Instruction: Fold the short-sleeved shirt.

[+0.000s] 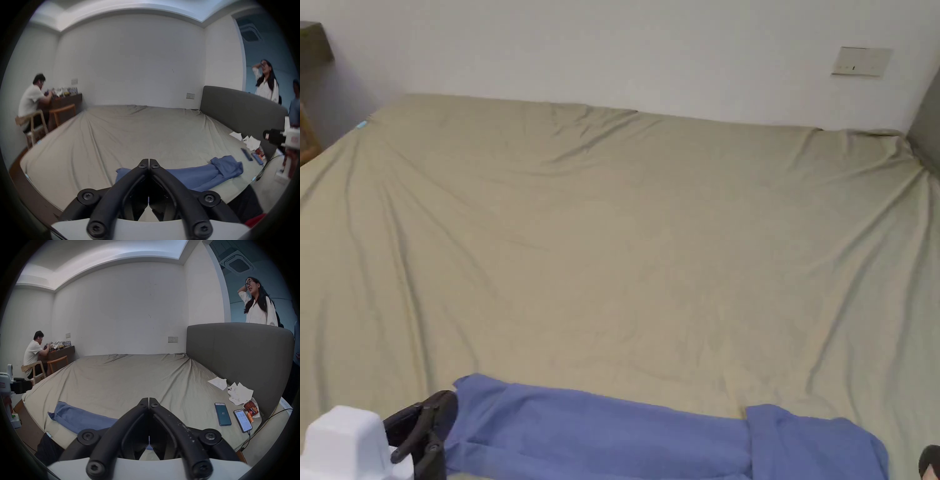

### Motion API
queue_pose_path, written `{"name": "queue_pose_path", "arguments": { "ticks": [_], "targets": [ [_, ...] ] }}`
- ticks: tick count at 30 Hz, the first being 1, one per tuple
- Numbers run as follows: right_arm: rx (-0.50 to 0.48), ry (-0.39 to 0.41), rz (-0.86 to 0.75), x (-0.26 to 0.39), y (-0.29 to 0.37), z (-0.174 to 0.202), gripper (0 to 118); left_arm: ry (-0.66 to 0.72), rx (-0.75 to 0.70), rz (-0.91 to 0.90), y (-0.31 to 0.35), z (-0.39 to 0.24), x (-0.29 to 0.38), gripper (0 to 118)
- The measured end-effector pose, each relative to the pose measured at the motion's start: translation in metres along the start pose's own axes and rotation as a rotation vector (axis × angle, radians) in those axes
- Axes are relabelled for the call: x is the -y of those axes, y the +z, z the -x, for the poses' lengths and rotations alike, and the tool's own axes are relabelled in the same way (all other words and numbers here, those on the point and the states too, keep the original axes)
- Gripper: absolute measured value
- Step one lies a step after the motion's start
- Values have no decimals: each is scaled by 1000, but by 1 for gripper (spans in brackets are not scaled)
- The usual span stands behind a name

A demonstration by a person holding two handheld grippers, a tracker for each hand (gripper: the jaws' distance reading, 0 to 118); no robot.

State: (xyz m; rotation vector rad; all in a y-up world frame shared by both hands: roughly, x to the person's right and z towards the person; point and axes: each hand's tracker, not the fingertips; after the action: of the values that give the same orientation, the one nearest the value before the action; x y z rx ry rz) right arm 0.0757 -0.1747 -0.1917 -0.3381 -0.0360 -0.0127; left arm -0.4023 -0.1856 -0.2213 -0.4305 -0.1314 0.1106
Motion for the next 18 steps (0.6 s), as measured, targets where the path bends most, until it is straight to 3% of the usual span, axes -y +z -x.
{"name": "queue_pose_path", "arguments": {
  "ticks": [2,3,5,6,11,15,18],
  "targets": [
    [-20,7,17,3,-2,3,0,144,84,32,-19,30,-7,4],
    [-34,10,28,4,-3,5,0,243,92,82,-35,50,-9,31],
    [-52,11,38,6,-4,7,0,284,68,143,-64,75,-5,98],
    [-59,8,45,8,-5,9,0,250,50,170,-82,86,0,118],
    [-108,-37,83,11,-9,14,0,400,42,435,-156,139,27,115],
    [-112,-26,93,12,-7,19,0,380,49,542,-186,133,46,111],
    [-125,-45,114,14,-8,18,0,388,50,578,-198,127,56,102]
  ]
}}
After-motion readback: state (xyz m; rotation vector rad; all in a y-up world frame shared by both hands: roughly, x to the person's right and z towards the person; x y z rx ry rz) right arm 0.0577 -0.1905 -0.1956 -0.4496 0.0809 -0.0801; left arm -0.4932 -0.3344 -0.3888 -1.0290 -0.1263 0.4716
